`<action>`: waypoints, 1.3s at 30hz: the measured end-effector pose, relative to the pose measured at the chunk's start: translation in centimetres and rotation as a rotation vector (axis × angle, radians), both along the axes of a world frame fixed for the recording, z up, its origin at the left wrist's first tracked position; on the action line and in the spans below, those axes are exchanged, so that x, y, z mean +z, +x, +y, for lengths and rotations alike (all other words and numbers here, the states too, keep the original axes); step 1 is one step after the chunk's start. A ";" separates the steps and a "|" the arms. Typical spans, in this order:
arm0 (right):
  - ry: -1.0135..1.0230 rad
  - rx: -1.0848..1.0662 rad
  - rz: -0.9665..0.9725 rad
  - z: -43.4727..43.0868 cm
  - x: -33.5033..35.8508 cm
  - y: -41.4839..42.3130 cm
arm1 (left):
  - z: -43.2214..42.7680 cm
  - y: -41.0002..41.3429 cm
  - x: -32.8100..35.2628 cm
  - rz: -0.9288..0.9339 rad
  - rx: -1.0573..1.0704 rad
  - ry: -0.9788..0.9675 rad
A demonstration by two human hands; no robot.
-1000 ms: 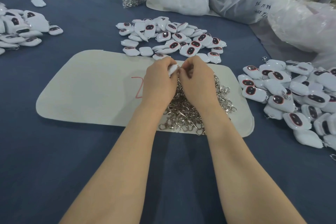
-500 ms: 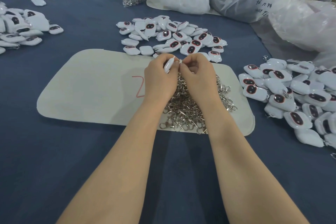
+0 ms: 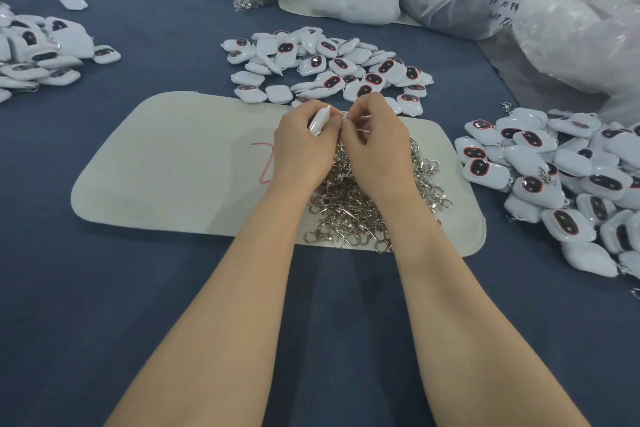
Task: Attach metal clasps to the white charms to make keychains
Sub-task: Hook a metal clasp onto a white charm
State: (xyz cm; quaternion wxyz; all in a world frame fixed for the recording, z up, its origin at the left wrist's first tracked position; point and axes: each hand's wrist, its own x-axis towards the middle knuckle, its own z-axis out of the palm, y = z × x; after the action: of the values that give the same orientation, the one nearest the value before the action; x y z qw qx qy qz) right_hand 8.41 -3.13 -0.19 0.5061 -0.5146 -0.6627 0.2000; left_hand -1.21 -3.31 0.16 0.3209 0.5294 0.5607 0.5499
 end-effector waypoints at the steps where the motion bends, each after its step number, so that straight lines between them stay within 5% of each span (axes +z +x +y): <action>1: 0.008 -0.004 -0.016 0.0 -0.1 0.0 | 0.0 -0.1 0.0 -0.012 -0.013 -0.020; 13: -0.030 -0.166 -0.059 0.7 -0.8 0.7 | 0.3 -0.1 -0.3 -0.235 -0.108 -0.180; 27: -0.034 -0.173 -0.089 0.7 -0.8 0.9 | 0.3 -0.1 -0.4 0.017 -0.138 -0.163; 39: -0.069 -0.088 -0.182 0.6 -0.8 0.6 | 0.7 -0.5 -1.0 -0.014 -0.115 -0.199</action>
State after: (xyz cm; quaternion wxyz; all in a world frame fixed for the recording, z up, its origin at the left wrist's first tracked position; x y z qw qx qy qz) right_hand 8.97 -2.58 -0.97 0.4341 -0.5763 -0.6754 0.1527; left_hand -1.68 -2.62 -0.80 0.4067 0.5224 0.5790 0.4758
